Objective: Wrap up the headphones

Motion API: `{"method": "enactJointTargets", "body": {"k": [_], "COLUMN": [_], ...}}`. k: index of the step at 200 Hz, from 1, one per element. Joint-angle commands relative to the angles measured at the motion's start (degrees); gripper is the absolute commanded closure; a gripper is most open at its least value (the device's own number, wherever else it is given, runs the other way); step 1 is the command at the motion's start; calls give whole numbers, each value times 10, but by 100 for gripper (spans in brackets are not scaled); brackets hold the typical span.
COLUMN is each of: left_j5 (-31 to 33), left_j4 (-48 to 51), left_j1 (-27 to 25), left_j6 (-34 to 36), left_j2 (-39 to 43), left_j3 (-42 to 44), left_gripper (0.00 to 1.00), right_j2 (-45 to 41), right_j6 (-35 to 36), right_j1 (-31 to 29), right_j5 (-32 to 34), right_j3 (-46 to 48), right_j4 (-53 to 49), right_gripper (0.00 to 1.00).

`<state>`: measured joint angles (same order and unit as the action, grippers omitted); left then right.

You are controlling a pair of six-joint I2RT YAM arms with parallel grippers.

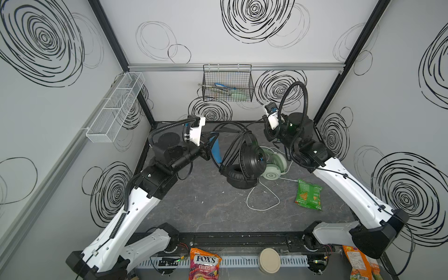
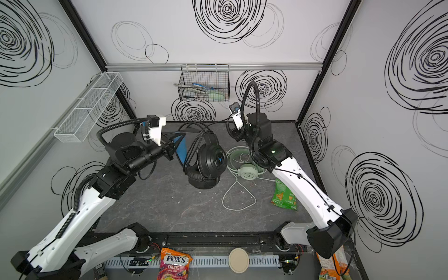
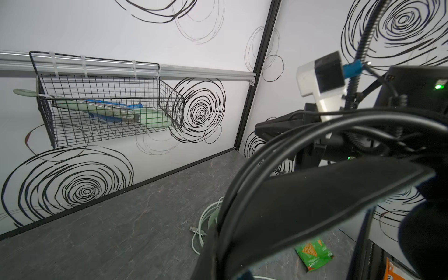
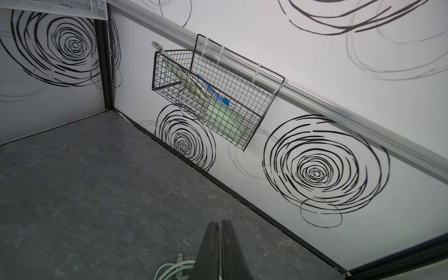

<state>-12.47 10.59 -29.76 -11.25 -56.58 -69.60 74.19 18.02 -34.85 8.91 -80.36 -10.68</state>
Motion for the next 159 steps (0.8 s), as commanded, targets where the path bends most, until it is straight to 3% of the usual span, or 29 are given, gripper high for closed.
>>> {"method": "enactJointTargets", "body": {"k": [1, 159], "left_j5": [33, 99], "left_j4": [-80, -106], "left_j1": [-25, -70], "left_j6": [-41, -88], "left_j2": [20, -15], "left_j3": [-39, -100], "left_gripper": [100, 100], "right_j2": [-26, -84], "right_j6": [-41, -142], "right_j1": [0, -19], "right_j5": [-31, -202], "right_j3": [12, 157], "right_j4": [22, 102], "right_gripper": [97, 100]}}
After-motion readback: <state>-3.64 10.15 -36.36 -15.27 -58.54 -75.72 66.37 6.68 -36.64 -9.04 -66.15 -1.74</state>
